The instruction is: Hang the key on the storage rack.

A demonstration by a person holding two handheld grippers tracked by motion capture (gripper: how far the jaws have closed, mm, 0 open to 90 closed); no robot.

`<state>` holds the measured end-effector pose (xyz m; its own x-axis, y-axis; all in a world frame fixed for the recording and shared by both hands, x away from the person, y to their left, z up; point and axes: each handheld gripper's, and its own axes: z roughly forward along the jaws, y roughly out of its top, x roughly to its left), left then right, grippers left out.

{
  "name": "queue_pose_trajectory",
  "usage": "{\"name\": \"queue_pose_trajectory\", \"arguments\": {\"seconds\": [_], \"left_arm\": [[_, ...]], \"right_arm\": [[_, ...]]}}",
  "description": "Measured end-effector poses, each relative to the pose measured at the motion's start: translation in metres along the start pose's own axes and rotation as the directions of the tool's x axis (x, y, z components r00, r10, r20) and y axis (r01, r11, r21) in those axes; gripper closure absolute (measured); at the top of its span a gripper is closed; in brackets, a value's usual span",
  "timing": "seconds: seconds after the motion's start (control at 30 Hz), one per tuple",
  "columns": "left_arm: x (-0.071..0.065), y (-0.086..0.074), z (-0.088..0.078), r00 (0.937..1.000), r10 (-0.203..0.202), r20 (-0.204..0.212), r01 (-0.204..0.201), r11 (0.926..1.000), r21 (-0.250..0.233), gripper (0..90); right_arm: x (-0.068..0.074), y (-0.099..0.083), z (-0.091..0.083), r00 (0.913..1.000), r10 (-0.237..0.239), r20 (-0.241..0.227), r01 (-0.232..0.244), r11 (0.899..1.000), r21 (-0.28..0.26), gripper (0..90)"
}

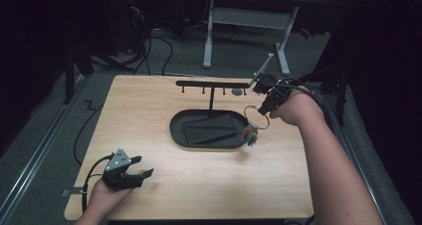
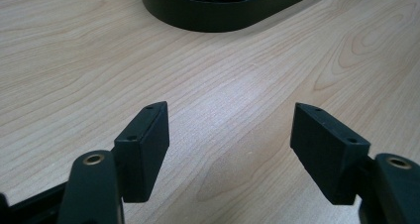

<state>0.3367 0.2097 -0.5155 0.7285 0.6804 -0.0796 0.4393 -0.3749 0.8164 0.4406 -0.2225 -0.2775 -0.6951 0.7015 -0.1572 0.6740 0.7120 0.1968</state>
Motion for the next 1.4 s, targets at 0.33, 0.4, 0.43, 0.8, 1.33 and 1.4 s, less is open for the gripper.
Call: {"name": "queue_pose_trajectory", "arguments": {"seconds": [0.33,0.4,0.43,0.8,1.33,1.4], "left_arm": [[0.001,0.000,0.000,1.0000,-0.003,0.001,0.003,1.0000,0.001,31.6],[0.001,-0.001,0.000,1.0000,-0.003,0.001,0.003,1.0000,0.000,31.6],[0.001,-0.001,0.000,1.0000,-0.003,0.001,0.003,1.0000,0.000,31.6],[0.005,-0.002,-0.004,0.9998,-0.018,-0.005,0.017,0.9998,-0.009,31.7],[0.006,-0.004,-0.006,0.9998,-0.019,-0.008,0.019,0.9998,-0.002,31.6],[0.006,-0.004,-0.006,0.9998,-0.019,-0.008,0.019,0.9998,-0.003,31.6]], "right_arm": [[-0.010,0.019,0.003,1.0000,0.006,0.002,-0.006,1.000,-0.008,87.7],[-0.012,0.023,0.003,0.9999,0.008,0.006,-0.008,1.000,-0.011,87.7],[-0.013,0.025,0.003,0.9999,0.011,0.008,-0.011,1.000,-0.012,87.7],[-0.017,0.043,0.011,1.0000,0.001,0.003,-0.001,1.000,-0.019,87.8],[-0.045,0.052,0.039,0.9973,0.072,0.013,-0.072,0.997,-0.010,87.8],[-0.049,0.052,0.041,0.9976,0.069,0.007,-0.069,0.997,-0.021,87.8]]}}
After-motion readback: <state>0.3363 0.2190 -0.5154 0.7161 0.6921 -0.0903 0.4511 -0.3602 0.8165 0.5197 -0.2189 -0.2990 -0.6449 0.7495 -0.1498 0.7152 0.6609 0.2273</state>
